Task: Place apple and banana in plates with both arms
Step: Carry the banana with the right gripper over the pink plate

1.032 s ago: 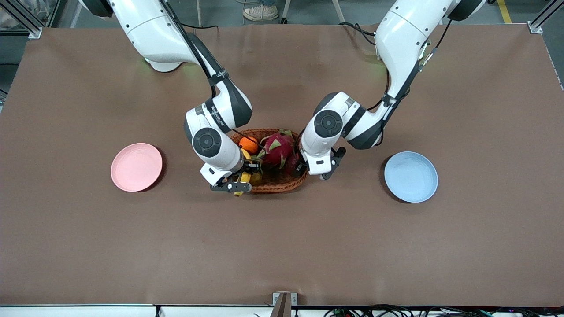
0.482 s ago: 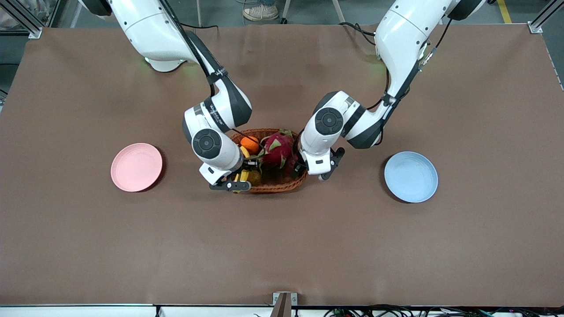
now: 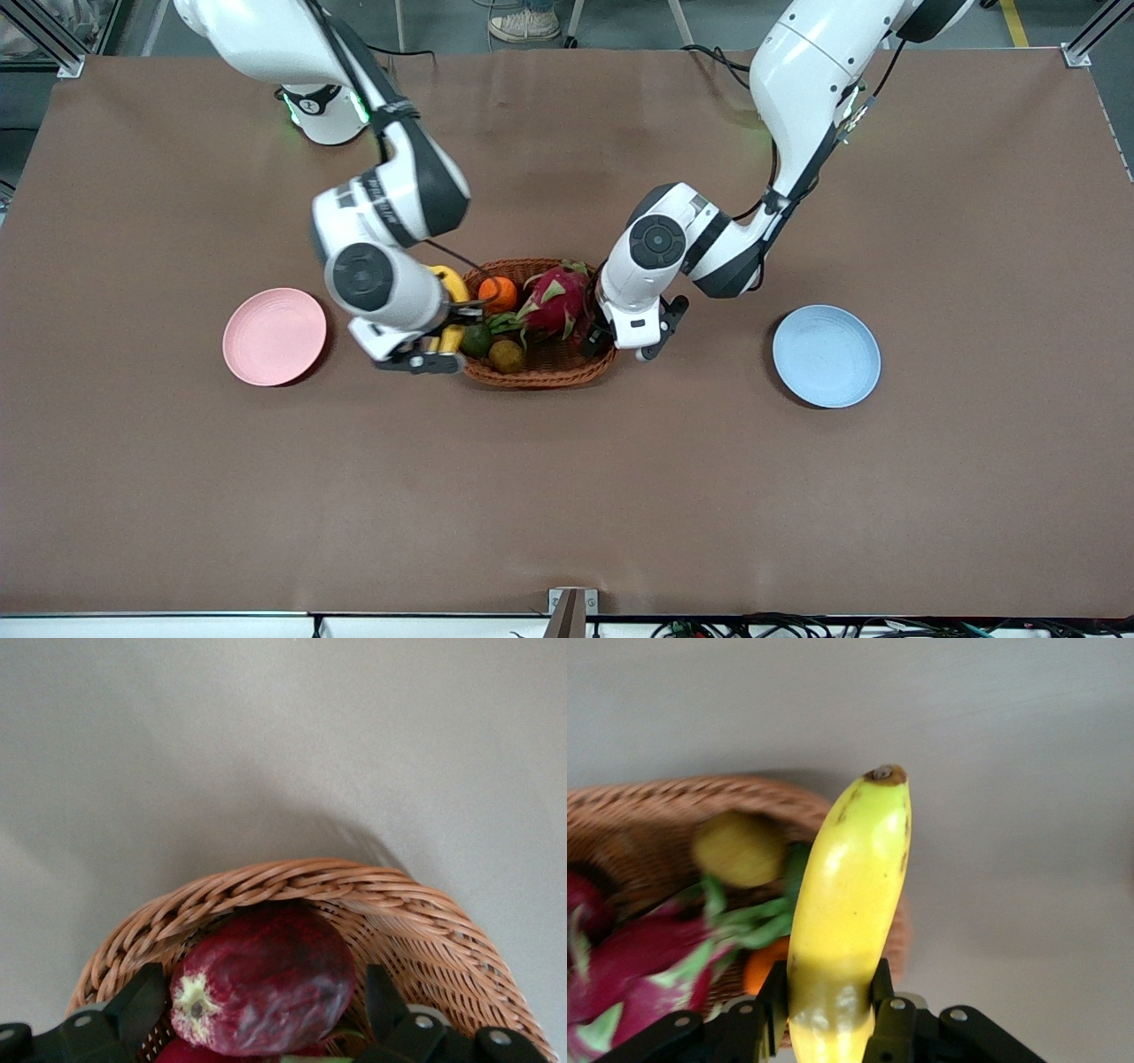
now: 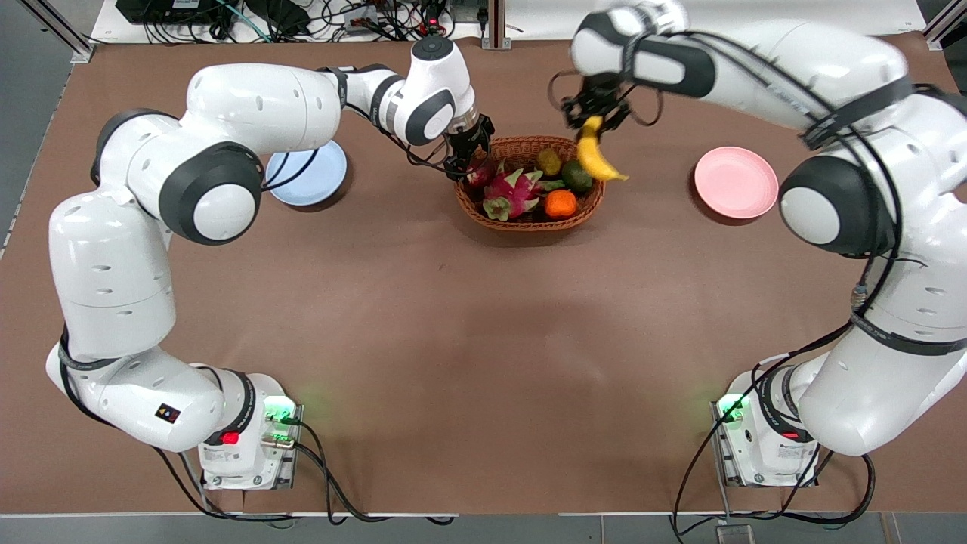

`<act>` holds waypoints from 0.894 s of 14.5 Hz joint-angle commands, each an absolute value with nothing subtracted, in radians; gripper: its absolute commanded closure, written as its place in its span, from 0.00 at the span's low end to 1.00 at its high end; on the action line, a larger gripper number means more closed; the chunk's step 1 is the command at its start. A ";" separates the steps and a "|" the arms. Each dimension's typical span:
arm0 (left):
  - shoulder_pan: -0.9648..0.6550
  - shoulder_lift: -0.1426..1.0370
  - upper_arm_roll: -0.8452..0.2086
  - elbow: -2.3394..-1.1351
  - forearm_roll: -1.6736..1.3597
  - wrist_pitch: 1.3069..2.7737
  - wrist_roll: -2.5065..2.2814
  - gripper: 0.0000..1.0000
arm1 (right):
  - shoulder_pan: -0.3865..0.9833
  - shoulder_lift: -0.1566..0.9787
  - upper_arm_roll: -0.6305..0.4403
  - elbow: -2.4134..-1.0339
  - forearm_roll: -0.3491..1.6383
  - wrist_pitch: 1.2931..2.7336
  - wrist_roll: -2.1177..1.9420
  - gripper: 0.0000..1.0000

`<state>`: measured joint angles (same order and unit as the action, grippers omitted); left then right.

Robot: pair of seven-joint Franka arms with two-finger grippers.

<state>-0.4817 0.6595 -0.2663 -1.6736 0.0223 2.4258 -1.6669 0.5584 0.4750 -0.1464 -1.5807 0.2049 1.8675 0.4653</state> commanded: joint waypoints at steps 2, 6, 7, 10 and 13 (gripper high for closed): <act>-0.494 0.666 -0.259 -1.684 0.043 2.460 -1.690 0.00 | 0.474 0.419 -0.248 -1.631 0.122 1.845 0.443 0.96; -0.497 0.683 -0.259 -1.686 0.043 2.482 -1.690 0.00 | 0.373 0.376 -0.267 -1.741 0.095 1.858 0.332 0.96; -0.502 0.687 -0.258 -1.687 0.043 2.503 -1.700 0.00 | 0.335 0.374 -0.268 -1.750 0.094 1.858 0.278 0.96; -0.502 0.693 -0.258 -1.686 0.044 2.511 -1.704 0.00 | 0.288 0.376 -0.268 -1.819 -0.041 1.902 0.203 0.95; -0.503 0.693 -0.256 -1.686 0.044 2.511 -1.704 0.14 | 0.293 0.374 -0.267 -1.874 -0.184 1.991 0.199 0.94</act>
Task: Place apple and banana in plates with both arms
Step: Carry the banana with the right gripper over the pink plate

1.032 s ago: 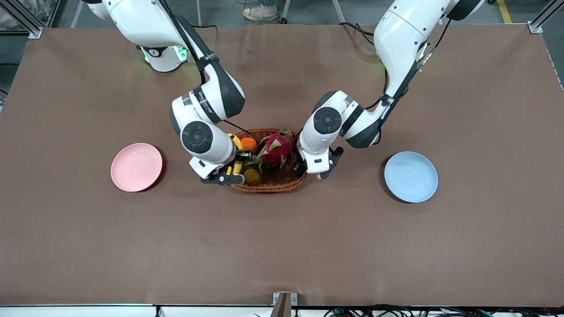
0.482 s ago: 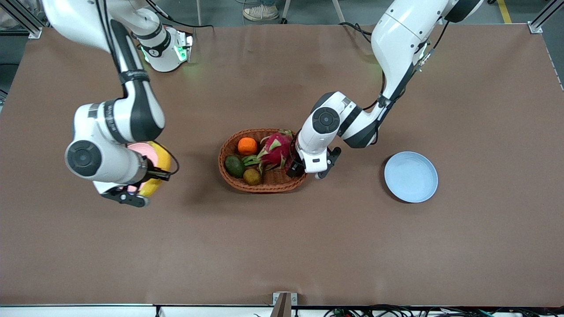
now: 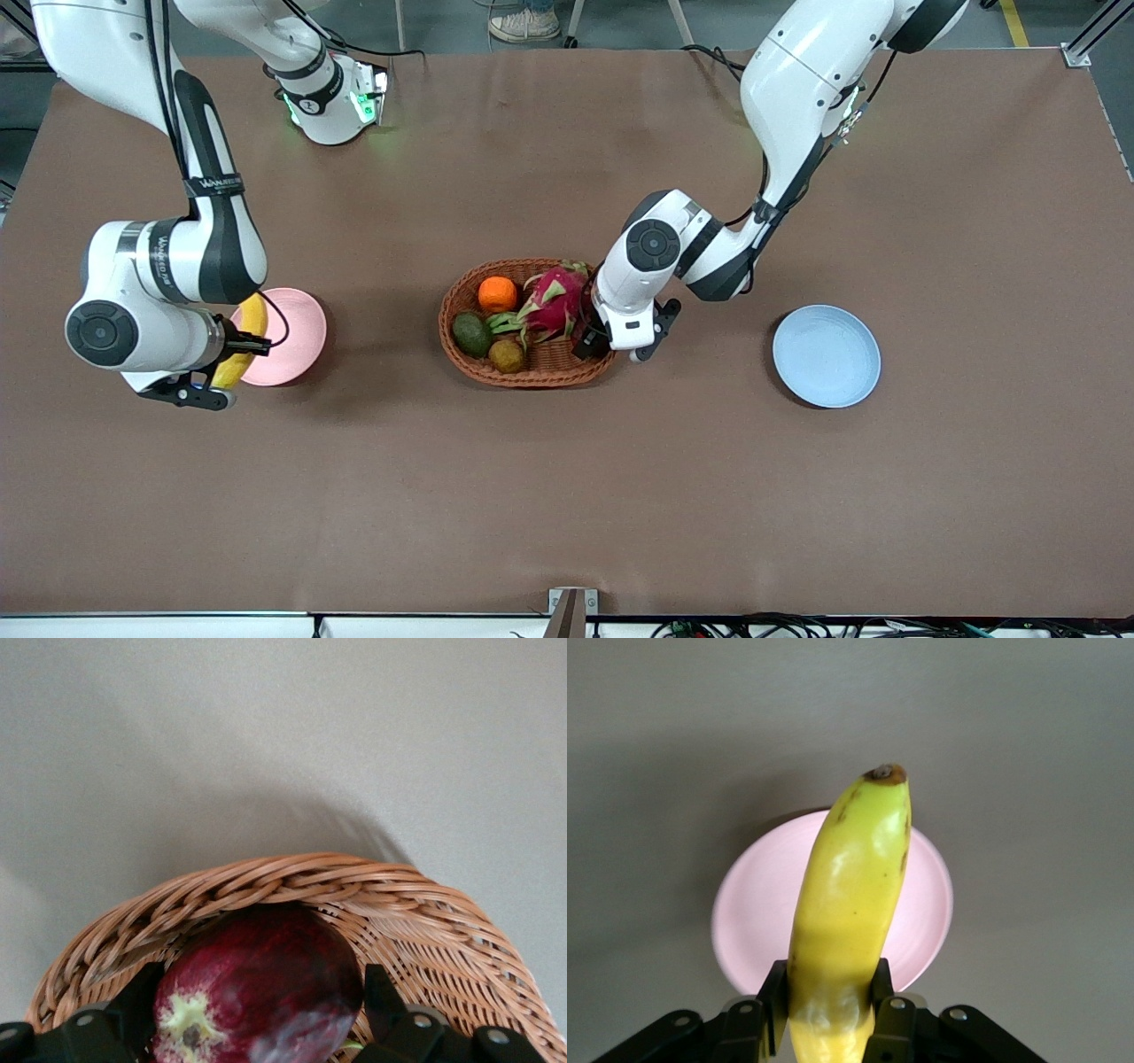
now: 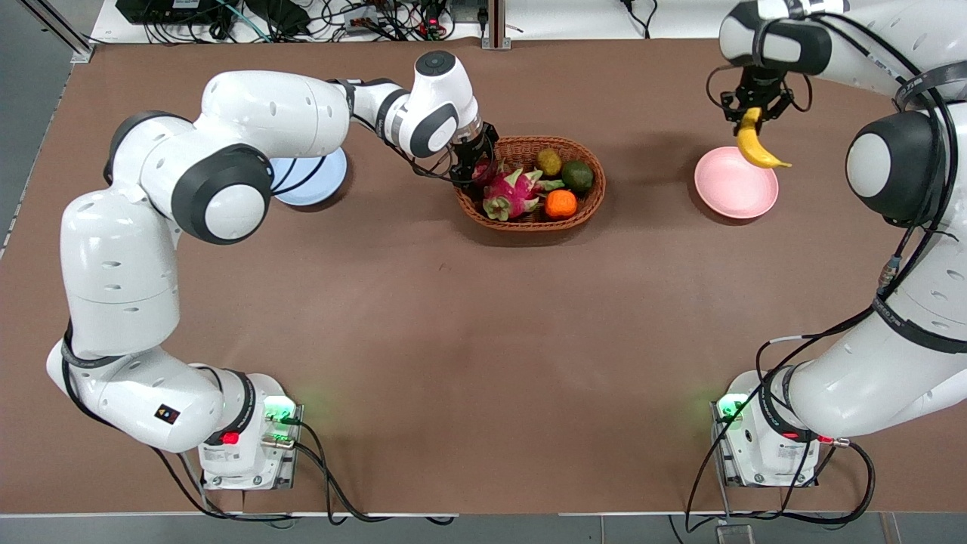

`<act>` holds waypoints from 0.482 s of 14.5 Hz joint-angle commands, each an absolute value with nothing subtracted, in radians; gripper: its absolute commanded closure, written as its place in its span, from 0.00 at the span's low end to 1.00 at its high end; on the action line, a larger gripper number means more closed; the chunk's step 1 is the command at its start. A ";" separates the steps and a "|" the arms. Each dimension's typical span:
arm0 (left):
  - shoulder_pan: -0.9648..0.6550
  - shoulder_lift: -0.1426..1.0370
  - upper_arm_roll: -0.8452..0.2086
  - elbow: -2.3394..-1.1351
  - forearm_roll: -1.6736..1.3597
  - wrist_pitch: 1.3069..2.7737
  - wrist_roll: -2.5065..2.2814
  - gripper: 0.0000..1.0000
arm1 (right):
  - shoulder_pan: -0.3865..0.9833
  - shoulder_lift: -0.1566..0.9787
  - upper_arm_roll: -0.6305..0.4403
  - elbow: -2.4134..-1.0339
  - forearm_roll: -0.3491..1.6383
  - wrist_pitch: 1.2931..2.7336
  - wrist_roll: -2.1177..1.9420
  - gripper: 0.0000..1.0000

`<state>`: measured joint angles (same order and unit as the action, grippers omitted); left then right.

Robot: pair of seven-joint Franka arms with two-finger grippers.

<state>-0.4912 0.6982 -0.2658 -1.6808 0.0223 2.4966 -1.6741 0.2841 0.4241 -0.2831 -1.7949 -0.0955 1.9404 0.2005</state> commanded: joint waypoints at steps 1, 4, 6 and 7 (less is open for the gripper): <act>-0.503 0.693 -0.256 -1.686 0.044 2.511 -1.704 0.28 | 0.299 0.376 -0.267 -1.891 -0.193 2.014 0.202 0.94; -0.503 0.690 -0.253 -1.680 0.044 2.511 -1.704 0.61 | 0.296 0.382 -0.268 -1.954 -0.218 2.085 0.201 0.94; -0.502 0.681 -0.250 -1.671 0.044 2.508 -1.703 0.70 | 0.295 0.383 -0.268 -1.992 -0.219 2.118 0.204 0.94; -0.499 0.677 -0.250 -1.664 0.044 2.502 -1.701 0.71 | 0.295 0.383 -0.268 -1.996 -0.221 2.125 0.203 0.94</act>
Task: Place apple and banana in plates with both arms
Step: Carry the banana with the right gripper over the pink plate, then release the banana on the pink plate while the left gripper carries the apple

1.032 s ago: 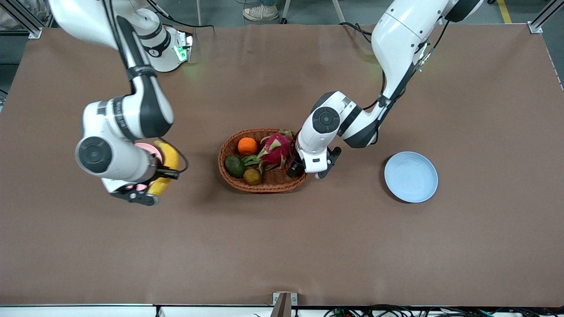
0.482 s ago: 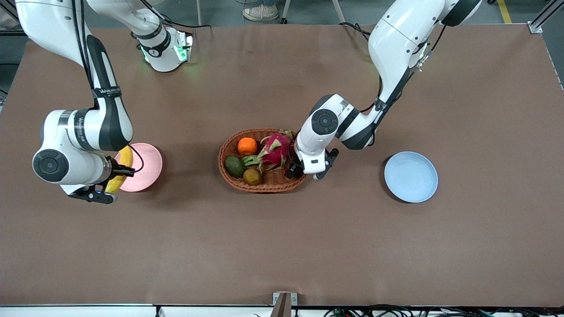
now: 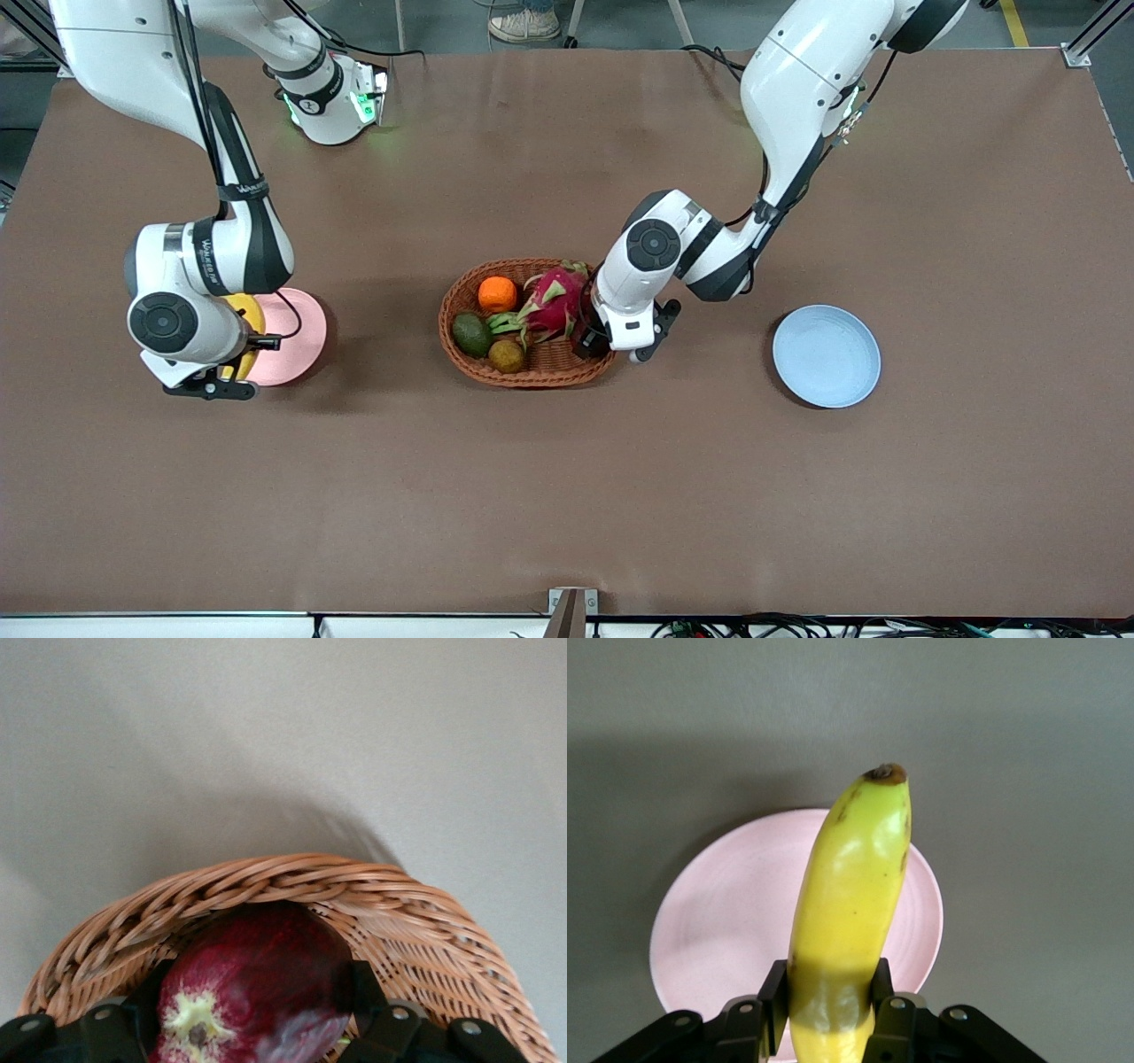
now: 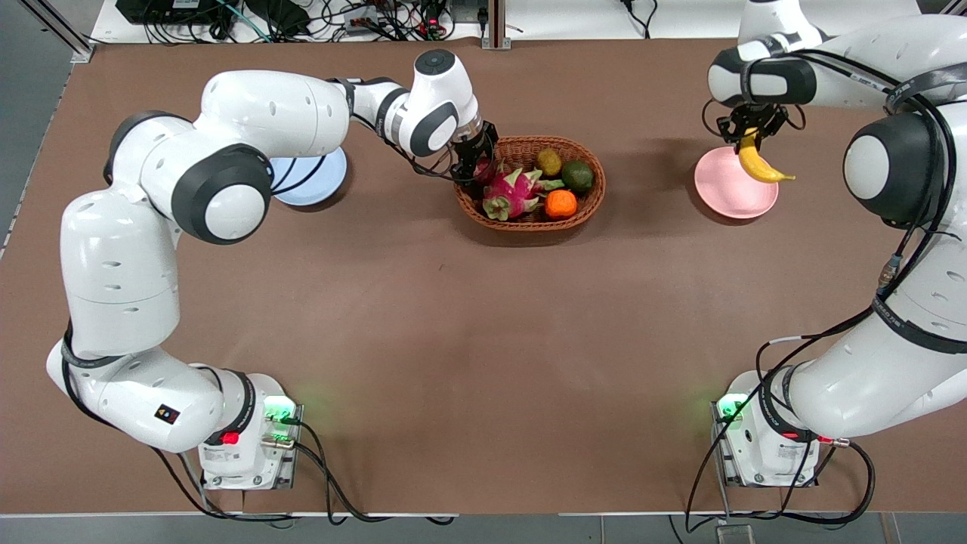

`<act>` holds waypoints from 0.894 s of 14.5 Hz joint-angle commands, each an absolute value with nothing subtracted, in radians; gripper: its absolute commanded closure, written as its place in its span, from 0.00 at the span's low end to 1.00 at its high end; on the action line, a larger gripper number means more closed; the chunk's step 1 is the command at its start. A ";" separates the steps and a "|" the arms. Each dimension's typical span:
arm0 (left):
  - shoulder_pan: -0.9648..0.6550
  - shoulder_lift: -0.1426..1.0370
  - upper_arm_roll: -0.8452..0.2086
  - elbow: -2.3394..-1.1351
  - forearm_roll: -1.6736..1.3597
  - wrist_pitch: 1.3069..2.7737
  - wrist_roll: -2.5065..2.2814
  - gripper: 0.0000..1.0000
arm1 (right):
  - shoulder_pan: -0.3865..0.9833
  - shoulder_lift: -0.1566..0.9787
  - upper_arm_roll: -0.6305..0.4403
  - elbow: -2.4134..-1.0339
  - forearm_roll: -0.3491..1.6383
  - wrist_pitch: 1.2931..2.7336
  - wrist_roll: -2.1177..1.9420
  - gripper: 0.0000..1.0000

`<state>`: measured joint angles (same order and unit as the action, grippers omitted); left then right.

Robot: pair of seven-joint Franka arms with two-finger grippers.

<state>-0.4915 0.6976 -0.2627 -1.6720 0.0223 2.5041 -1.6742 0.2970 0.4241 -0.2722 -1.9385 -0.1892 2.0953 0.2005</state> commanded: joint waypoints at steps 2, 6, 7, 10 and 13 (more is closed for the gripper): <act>-0.486 0.646 -0.250 -1.664 0.044 2.499 -1.698 0.72 | 0.296 0.383 -0.268 -1.997 -0.222 2.122 0.201 0.93; -0.466 0.585 -0.245 -1.664 0.044 2.462 -1.698 0.72 | 0.295 0.400 -0.267 -1.996 -0.222 2.126 0.210 0.90; -0.460 0.565 -0.245 -1.663 0.044 2.441 -1.697 0.72 | 0.291 0.405 -0.267 -1.996 -0.221 2.126 0.212 0.85; -0.411 0.505 -0.245 -1.664 0.046 2.381 -1.657 0.72 | 0.288 0.411 -0.267 -1.991 -0.216 2.123 0.216 0.05; -0.330 0.459 -0.245 -1.670 0.045 2.263 -1.499 0.71 | 0.291 0.391 -0.265 -1.983 -0.209 2.089 0.228 0.00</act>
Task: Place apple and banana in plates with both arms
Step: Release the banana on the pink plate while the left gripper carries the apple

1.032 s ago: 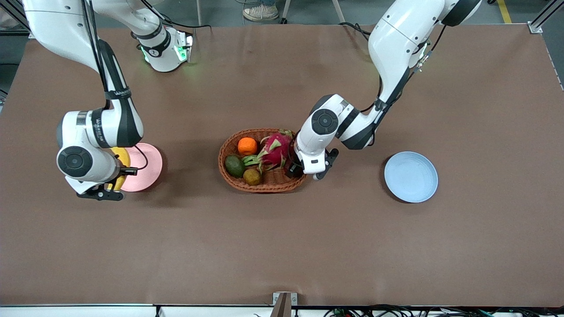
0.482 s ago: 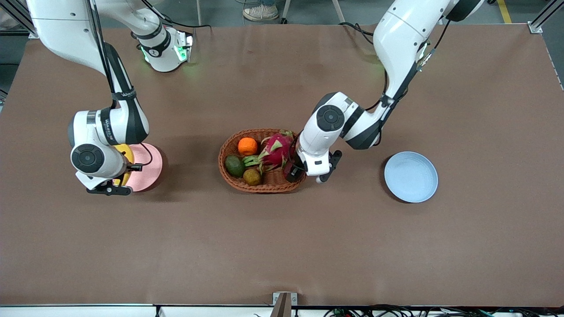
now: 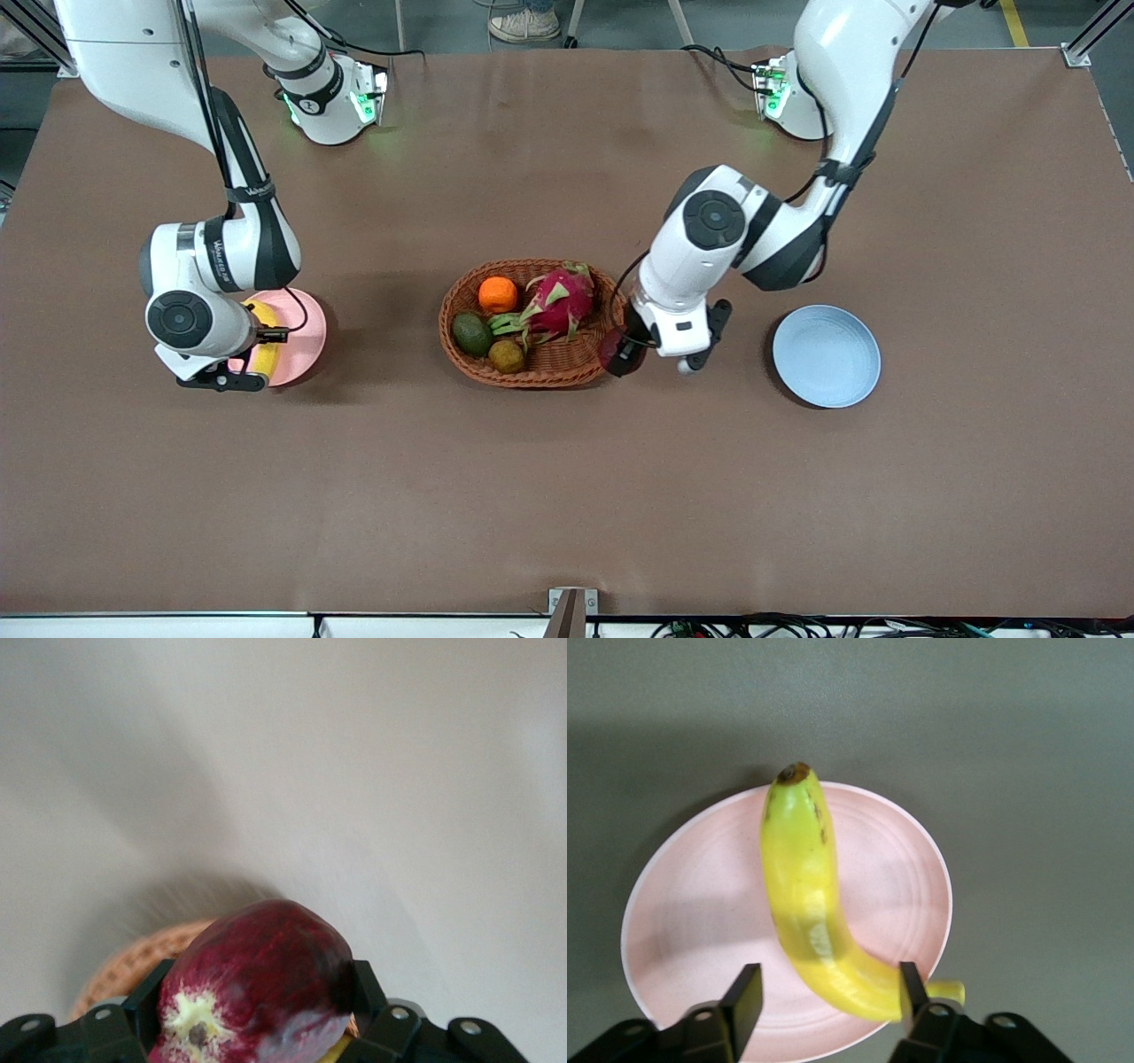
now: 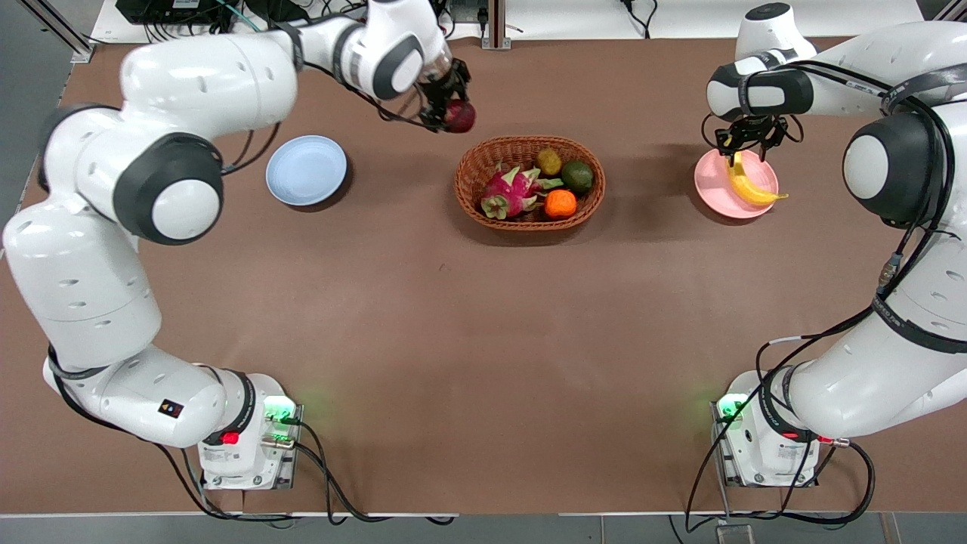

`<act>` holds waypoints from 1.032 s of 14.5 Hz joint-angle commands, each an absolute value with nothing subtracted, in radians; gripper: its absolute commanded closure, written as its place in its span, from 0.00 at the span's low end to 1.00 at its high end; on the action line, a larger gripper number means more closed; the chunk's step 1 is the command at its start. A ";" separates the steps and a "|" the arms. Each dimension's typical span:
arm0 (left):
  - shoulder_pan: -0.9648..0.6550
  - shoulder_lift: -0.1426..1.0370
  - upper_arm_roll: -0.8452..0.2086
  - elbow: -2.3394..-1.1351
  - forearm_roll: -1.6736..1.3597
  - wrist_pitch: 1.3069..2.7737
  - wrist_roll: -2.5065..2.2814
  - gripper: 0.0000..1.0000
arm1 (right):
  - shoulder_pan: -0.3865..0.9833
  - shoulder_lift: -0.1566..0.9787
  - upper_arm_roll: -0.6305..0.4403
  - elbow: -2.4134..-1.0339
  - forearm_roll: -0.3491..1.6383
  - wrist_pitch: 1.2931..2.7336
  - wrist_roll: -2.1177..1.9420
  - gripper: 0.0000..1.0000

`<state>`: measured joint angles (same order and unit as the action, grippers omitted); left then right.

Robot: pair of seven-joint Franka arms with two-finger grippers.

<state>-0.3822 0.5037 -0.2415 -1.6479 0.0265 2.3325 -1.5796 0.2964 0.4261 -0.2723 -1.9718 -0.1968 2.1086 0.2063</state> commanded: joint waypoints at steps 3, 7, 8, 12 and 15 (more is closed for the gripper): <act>-0.241 0.428 -0.245 -1.675 0.045 2.096 -1.347 0.71 | 0.290 0.347 -0.265 -1.893 -0.207 1.989 0.230 0.00; -0.103 0.402 -0.244 -1.732 0.049 2.002 -1.269 0.70 | 0.287 0.348 -0.265 -1.559 -0.207 1.656 0.181 0.00; -0.062 0.397 -0.245 -1.761 0.075 2.003 -1.231 0.70 | 0.290 0.348 -0.262 -1.490 -0.204 1.613 0.179 0.00; 0.023 0.431 -0.247 -1.864 0.170 2.100 -1.210 0.70 | 0.276 0.299 -0.270 -1.373 -0.047 1.573 0.176 0.00; 0.040 0.477 -0.244 -1.865 0.190 2.126 -1.210 0.70 | 0.207 0.258 -0.268 -1.368 0.018 1.565 0.111 0.00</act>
<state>0.0369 0.4677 -0.2367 -1.8563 0.1571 2.1028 -1.2016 0.2577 0.2961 -0.2753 -1.3583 -0.0202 1.5733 0.1663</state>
